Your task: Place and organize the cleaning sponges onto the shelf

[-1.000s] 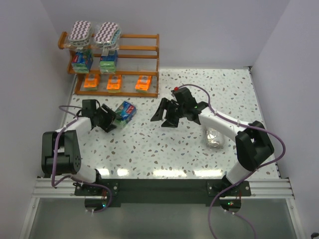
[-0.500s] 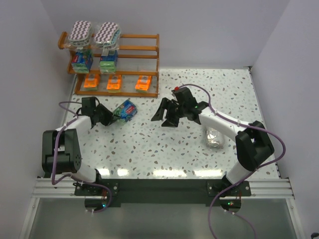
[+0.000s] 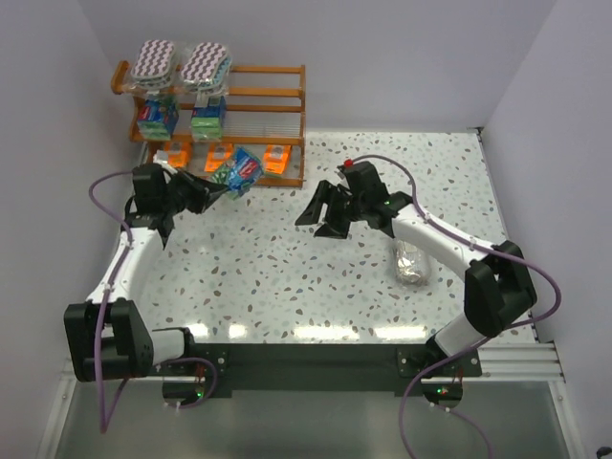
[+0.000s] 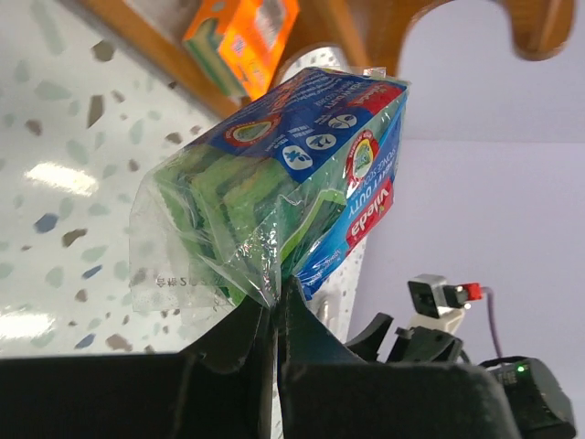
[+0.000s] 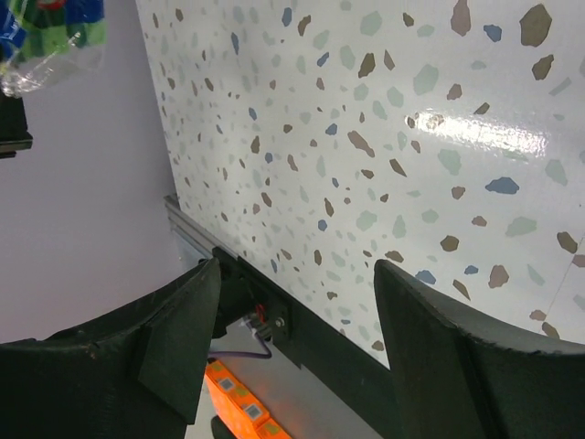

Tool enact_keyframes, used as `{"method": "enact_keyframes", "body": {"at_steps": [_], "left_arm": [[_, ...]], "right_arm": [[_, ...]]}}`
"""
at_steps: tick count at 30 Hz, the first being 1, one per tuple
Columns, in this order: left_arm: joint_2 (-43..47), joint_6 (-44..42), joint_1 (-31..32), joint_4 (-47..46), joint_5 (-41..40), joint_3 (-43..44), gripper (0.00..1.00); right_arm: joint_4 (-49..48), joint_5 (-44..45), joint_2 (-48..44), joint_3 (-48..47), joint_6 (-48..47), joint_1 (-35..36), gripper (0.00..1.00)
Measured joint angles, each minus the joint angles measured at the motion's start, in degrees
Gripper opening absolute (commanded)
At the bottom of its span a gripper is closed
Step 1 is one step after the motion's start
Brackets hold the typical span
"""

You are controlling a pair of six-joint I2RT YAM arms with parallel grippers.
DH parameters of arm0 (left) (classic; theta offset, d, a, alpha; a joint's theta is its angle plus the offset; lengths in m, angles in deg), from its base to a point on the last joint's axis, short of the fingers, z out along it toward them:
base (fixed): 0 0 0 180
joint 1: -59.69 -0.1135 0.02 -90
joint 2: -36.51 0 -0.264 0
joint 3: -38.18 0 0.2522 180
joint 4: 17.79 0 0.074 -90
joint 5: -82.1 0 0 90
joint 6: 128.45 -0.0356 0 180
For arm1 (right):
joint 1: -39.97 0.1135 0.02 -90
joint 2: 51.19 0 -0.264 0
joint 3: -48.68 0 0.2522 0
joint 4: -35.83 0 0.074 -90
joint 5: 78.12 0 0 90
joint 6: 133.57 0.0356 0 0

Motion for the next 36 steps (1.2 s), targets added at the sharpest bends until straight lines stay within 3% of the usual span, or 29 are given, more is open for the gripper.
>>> {"method": "enact_keyframes", "body": {"at_steps": [15, 22, 36], "left_arm": [[-16.1, 9.4, 4.1, -6.5, -2.4, 16.3, 0.0], [-25.0, 13.1, 7.0, -5.6, -7.3, 26.0, 0.0], [-32.7, 23.8, 13.0, -2.5, -21.1, 36.5, 0.0]], "right_arm": [[1.7, 0.4, -4.7, 0.0, -0.5, -1.7, 0.72], [2.2, 0.4, -5.9, 0.6, -0.7, -2.3, 0.72], [2.3, 0.4, -6.5, 1.1, -0.7, -3.2, 0.73]]}}
